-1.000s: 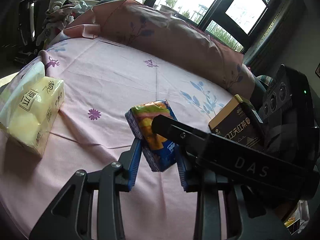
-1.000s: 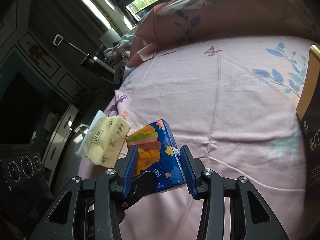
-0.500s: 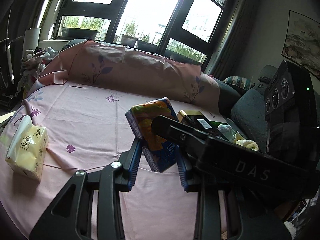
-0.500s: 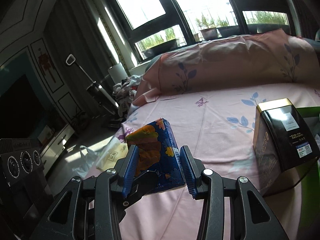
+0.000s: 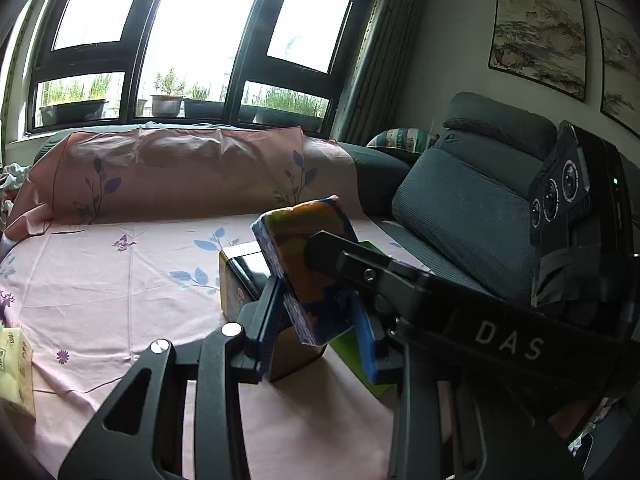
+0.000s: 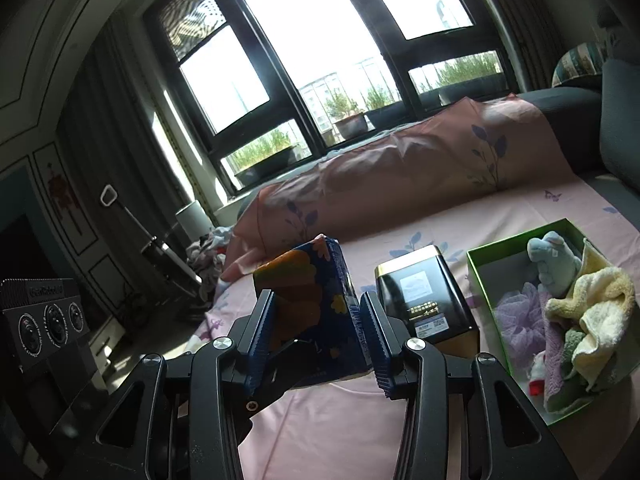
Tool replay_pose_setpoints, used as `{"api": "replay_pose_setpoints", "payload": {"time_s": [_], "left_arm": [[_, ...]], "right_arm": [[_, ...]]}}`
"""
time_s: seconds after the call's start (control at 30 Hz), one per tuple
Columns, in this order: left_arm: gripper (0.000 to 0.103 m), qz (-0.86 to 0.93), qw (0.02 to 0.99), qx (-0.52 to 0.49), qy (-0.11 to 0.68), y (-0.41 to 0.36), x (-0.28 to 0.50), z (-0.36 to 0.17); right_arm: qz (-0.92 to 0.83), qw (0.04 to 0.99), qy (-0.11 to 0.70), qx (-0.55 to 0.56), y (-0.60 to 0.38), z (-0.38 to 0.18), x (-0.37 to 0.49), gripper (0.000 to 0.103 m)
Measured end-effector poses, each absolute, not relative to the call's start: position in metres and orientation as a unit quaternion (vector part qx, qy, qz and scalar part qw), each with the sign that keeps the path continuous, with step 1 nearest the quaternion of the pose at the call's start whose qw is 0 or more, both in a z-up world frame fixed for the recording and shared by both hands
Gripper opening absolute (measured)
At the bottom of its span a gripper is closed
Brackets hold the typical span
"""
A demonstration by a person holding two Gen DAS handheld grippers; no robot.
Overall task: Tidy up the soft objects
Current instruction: 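Carry the tissue pack with the right gripper over the green-rimmed box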
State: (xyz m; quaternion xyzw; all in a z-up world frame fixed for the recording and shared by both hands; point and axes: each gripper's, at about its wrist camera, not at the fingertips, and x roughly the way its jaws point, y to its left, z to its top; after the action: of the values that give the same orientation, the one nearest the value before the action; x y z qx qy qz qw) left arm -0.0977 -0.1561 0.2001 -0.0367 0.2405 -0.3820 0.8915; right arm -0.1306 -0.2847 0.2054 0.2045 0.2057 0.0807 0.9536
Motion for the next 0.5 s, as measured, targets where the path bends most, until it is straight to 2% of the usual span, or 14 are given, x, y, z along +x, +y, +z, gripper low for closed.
{"api": "replay_pose_setpoints", "payload": {"time_s": [0.5], "left_arm": [[0.032, -0.482, 0.832, 0.026, 0.275, -0.28, -0.097, 0.184]], "right_arm": [[-0.039, 0.934, 0.176, 0.309, -0.397, 0.175, -0.172, 0.046]]}}
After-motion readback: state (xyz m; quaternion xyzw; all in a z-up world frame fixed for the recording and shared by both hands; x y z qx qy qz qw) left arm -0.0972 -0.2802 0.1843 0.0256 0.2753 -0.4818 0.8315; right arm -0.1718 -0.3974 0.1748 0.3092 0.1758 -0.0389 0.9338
